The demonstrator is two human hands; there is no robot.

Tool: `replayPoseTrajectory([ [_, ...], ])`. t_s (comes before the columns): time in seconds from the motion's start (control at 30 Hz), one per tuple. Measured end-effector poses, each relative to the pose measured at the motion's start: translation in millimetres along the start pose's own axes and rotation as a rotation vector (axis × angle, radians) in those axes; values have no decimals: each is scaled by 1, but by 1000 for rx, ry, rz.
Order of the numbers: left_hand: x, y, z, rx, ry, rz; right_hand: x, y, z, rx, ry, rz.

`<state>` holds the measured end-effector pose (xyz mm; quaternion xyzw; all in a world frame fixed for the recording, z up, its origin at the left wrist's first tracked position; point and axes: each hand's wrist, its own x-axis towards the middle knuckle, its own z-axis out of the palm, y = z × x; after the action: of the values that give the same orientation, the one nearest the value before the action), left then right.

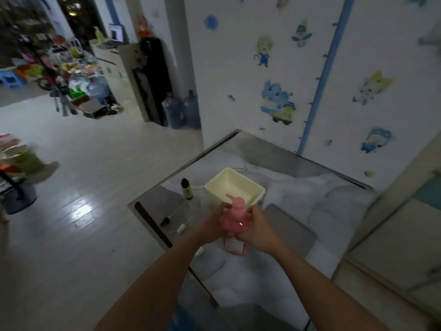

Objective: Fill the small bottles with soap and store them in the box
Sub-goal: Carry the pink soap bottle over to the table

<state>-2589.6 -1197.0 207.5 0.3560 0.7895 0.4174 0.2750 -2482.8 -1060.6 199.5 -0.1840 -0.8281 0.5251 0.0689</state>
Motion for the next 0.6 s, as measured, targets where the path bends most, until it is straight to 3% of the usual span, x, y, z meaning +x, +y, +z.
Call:
replayPoseTrajectory([
  [0.3,38,-47,45,120,-240,-106,-21,53,22,14,162,298],
  [0.5,49,-77,56,-76,-301,-40,-20,66,46,-68,240,363],
  [0.6,52,-88,54,-20,-296,56,-15,67,56,-67,272,383],
])
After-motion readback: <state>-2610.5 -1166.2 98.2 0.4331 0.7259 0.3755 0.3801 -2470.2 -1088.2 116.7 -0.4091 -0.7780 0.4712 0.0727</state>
